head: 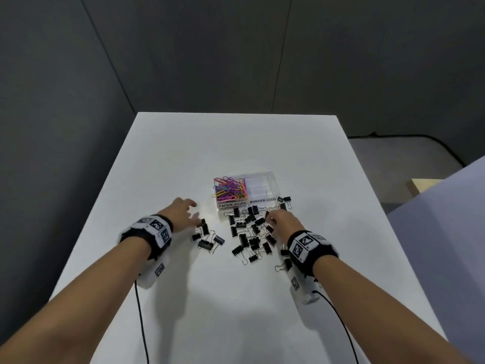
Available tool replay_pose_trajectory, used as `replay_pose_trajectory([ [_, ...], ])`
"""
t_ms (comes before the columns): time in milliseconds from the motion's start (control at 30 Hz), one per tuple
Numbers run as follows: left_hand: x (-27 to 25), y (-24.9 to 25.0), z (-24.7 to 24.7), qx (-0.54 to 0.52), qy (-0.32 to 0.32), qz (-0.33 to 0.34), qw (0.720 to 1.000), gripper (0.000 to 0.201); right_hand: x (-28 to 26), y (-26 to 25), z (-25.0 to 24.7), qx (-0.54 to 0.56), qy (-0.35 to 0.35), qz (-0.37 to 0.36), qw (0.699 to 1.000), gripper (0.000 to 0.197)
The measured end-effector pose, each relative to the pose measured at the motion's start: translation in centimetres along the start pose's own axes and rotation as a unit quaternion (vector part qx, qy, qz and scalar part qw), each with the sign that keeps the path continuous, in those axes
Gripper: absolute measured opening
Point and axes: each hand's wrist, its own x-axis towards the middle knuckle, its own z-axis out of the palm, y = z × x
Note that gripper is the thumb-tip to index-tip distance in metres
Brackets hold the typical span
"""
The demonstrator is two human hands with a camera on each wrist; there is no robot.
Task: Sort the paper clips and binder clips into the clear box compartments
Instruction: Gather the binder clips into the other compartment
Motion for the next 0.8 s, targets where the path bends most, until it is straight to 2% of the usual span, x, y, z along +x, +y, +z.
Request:
replay_pose_trajectory([
  [67,-1.3,0.0,1.7,0.018,-0.039,0.018,0.999,0.077,-0.4,-0.1,0.1,0.009,-0.008,0.007,1.000,0.031],
  [133,-2.4,0.4,3.3,0.048,-0.039,0.036,0.997,0.084,-0.8,0.1,0.1,0.017,-0.014,0.015,1.000,0.033],
  [233,-3.4,1.4,5.0,0.033,-0.018,0.059,0.998,0.069,-1.3,0.8,0.2,0.011,-0.025,0.020,0.999,0.034],
  [367,-3.6,2.8,5.9,-0.001,-0.013,0.069,0.998,0.052,-2.2,1.5,-0.3,0.036,-0.010,0.041,0.998,0.009],
  [500,-3.4,3.7,6.1,0.039,-0.007,0.075,0.996,0.045,-3.5,2.7,-1.6,0.031,-0.018,0.053,0.998,0.012],
  [600,-3.2,4.1,6.0,0.073,-0.021,0.069,0.995,0.048,-4.5,3.9,-2.3,-0.011,-0.074,0.062,0.995,0.022],
  [700,-3.1,4.5,5.7,0.076,-0.043,0.064,0.994,0.048,-5.8,4.9,-2.7,-0.045,-0.129,0.074,0.988,0.045],
  [800,-3.1,4.9,5.5,0.073,-0.056,0.066,0.994,0.045,-7.0,5.7,-2.7,-0.069,-0.166,0.077,0.981,0.056],
])
